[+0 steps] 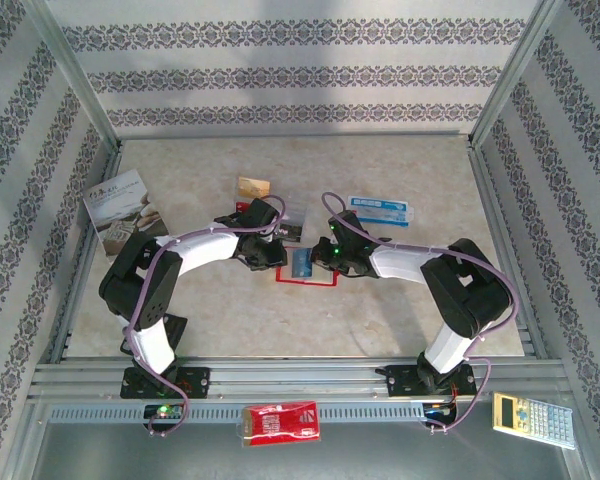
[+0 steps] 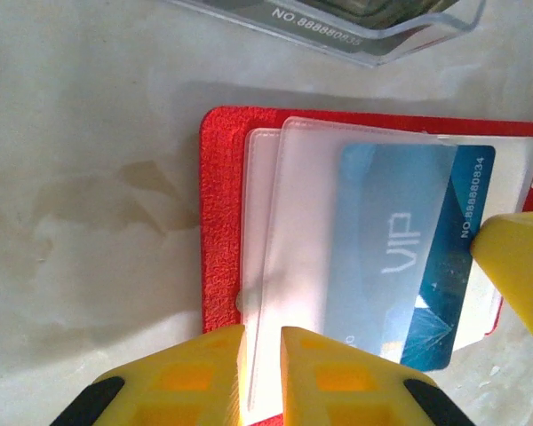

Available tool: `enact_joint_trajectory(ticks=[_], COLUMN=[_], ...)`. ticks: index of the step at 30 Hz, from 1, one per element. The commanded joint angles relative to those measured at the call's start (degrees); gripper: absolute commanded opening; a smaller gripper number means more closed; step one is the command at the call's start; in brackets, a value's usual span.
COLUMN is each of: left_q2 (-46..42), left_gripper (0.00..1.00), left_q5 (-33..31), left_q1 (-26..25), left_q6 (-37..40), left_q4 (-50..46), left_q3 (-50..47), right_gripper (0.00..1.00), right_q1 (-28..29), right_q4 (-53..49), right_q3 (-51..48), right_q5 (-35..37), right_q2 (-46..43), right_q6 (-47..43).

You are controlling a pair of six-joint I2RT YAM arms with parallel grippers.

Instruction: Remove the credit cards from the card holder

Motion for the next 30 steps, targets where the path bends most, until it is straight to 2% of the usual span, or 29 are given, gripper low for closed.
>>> enact_joint_trajectory(ticks=[1, 6, 14, 24, 30], left_q2=[-0.2, 1.7, 4.2, 6.3, 6.4], left_gripper=[0.18, 0.18, 0.16, 0.11, 0.11], left_q5=[2.8, 5.7, 5.7, 4.3, 3.7], left_q1=[0.3, 0.2, 0.2, 0.2, 0.2], left_q6=[0.1, 0.2, -0.1, 0.5, 0.1], left_q4=[-1.2, 0.1, 1.3, 0.0, 0.3], left_q3=[1.3, 2.2, 2.8, 2.2, 0.9], right_gripper=[0.01, 0.01, 0.04, 0.22, 0.24], right_q1=[-0.6, -0.5, -0.9, -1.4, -1.2], right_q4=[-0.6, -0.5, -0.1, 3.9, 5.3], right_q3=[-0.3, 0.4, 0.1, -3.3, -5.6], right_q5=[0.9, -0.3, -1.3, -4.4, -6.5], right_q2=[-0.1, 1.2, 1.4, -0.4, -1.6], right_q6=[-1.7, -1.9, -1.6, 1.9, 4.0])
